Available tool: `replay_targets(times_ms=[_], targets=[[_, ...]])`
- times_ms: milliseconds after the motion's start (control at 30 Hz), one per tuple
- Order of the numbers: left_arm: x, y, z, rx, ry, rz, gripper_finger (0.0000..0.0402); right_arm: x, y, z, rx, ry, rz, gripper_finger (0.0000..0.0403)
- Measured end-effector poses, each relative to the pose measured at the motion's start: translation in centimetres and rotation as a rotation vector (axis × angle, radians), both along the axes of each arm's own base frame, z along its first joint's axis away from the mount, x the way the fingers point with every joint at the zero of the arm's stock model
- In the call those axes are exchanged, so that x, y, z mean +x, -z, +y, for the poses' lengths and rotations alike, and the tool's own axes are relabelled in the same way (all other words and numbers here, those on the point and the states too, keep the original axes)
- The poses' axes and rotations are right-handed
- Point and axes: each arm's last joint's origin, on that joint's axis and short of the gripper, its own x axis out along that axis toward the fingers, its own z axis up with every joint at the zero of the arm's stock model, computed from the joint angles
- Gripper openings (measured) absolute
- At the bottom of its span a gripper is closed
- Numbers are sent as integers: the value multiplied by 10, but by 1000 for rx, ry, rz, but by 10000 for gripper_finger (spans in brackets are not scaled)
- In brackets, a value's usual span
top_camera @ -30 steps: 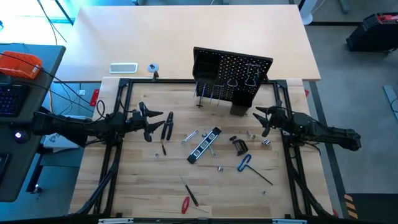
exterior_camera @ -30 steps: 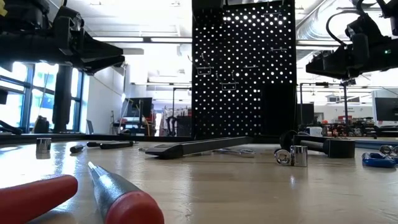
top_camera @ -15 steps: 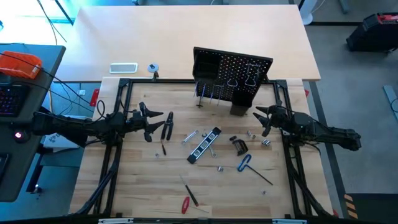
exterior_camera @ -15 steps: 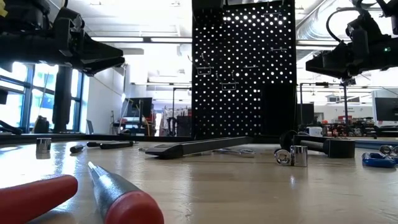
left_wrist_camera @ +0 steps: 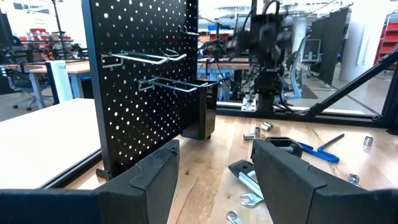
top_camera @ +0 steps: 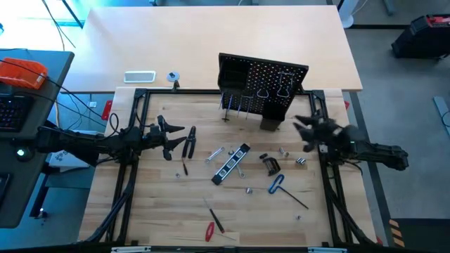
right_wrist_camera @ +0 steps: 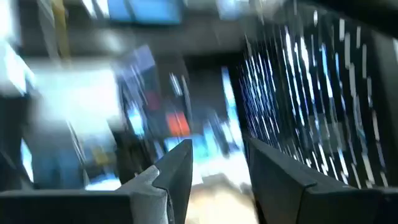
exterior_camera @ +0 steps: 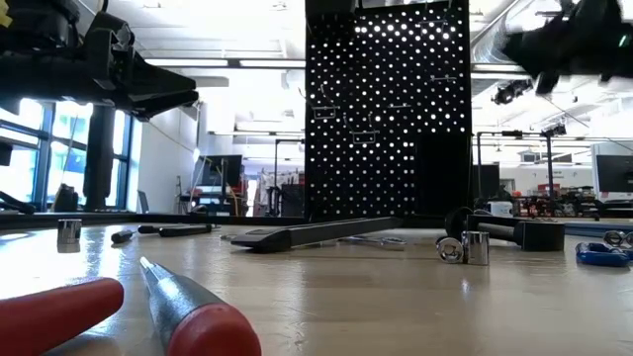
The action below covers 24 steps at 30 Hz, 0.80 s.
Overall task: Hang tools onto peg board
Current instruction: Hang the black spirit level onto the pegboard
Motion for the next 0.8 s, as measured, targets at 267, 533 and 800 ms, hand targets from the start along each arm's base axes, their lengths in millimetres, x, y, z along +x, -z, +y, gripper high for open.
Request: replay_targets(times_ms=[267, 533, 800], targets=[[0, 0, 0, 0, 0, 4, 197, -20, -29, 2, -60, 11, -363, 152], [0, 1, 0, 0, 0, 6, 197, -30, -80, 7, -310, 45, -495, 152], [0, 0, 0, 0, 0, 2, 197, 37, -167, 1, -363, -42, 156, 152]])
